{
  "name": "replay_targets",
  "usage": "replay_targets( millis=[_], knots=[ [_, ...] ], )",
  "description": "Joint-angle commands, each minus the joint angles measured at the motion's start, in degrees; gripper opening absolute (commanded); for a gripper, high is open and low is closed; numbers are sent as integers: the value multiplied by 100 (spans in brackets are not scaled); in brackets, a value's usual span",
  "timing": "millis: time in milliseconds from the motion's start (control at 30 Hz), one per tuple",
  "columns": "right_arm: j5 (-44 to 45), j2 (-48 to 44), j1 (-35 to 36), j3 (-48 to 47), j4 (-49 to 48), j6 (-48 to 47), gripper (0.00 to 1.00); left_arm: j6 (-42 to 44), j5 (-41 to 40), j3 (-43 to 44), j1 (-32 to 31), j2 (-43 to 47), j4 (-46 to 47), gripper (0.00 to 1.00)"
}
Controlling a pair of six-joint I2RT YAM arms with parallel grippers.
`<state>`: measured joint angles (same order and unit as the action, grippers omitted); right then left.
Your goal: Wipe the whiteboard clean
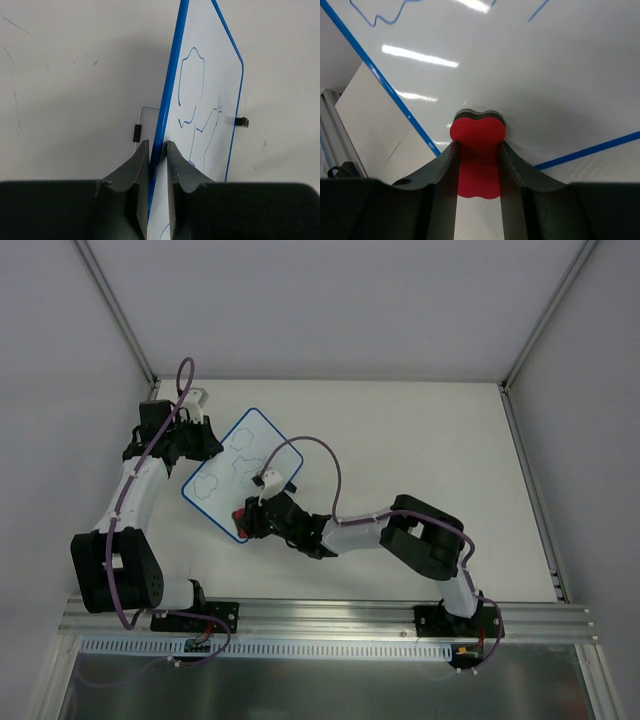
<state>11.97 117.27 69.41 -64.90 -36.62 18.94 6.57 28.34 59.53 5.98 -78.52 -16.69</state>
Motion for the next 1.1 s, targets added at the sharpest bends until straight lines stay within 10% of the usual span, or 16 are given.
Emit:
replay_targets(
  millis=[0,600,1067],
  knots=[
    [306,418,-593,-514,1025,-497,0,-253,269,-292,-246,-111,-950,0],
    [790,859,-1597,-1464,2493,743,0,-270,418,-609,-281,214,-950,0],
    [-703,1017,-560,-2545,2160,-962,0,-200,383,-793,-475,408,-959,0]
  ],
)
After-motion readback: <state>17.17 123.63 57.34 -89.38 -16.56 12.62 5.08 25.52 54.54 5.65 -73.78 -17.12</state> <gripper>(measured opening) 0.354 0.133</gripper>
